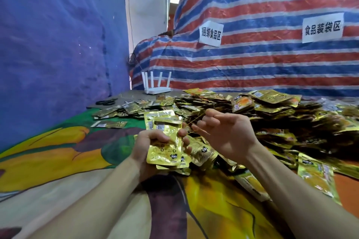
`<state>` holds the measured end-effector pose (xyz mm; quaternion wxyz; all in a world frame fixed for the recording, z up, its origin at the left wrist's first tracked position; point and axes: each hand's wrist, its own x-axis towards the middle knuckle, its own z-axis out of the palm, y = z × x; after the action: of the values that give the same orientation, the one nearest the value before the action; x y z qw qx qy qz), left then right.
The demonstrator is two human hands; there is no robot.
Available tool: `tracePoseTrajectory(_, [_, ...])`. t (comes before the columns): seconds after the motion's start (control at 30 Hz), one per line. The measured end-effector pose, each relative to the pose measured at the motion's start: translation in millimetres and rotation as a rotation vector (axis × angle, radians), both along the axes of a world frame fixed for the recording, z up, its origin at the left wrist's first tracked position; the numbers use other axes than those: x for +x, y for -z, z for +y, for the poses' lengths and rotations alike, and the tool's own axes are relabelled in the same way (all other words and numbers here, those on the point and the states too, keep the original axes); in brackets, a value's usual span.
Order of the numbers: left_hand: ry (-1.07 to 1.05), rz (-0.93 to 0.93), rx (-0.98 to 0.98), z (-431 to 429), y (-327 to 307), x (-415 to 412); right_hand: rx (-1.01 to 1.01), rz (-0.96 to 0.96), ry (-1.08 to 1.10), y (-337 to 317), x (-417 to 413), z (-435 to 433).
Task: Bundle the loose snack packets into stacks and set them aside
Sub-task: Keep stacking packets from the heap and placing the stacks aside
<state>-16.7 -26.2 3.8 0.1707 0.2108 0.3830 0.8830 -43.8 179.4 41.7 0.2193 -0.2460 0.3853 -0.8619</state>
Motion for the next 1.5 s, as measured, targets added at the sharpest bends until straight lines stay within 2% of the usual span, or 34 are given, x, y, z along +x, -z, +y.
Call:
tracePoseTrajectory(0.07, [-0.013,0.012,0.008,0,0,-2,-0.042,-0.008,0.004,2,-1,-2])
tracePoseTrajectory(0.2, [-0.079,-0.014,-0.099,-2,1,-1,0.151,0.133,0.054,6,-3,-9])
tracePoseTrajectory(0.37, [-0.322,-0.200,-0.250,7,-1,-2,0.305,0.223,0.197,16,-2,-20])
tracePoseTrajectory(0.47, [-0.509,-0.266,-0.158,7,-2,-7,0.419,0.276,0.315,21,0,-24])
tracePoseTrajectory(0.57, [-0.579,-0.235,0.023,4,-4,-11,0.548,0.347,0.398,27,9,-35])
tracePoseTrajectory(0.67, [-0.588,-0.159,0.060,4,-5,-11,0.536,0.416,0.394,31,21,-50])
tracePoseTrajectory(0.77, [-0.562,-0.164,0.047,6,-6,-10,0.486,0.509,0.403,31,32,-63])
tracePoseTrajectory(1.0, [-0.559,-0.146,0.056,13,-3,-13,0.549,0.619,0.556,36,39,-69])
tracePoseTrajectory(1.23, [-0.449,-0.011,-0.022,11,-4,-9,0.500,0.630,0.621,35,38,-65])
tracePoseTrajectory(1.5, [-0.411,-0.058,-0.020,22,-8,-2,0.435,0.579,0.699,34,33,-62])
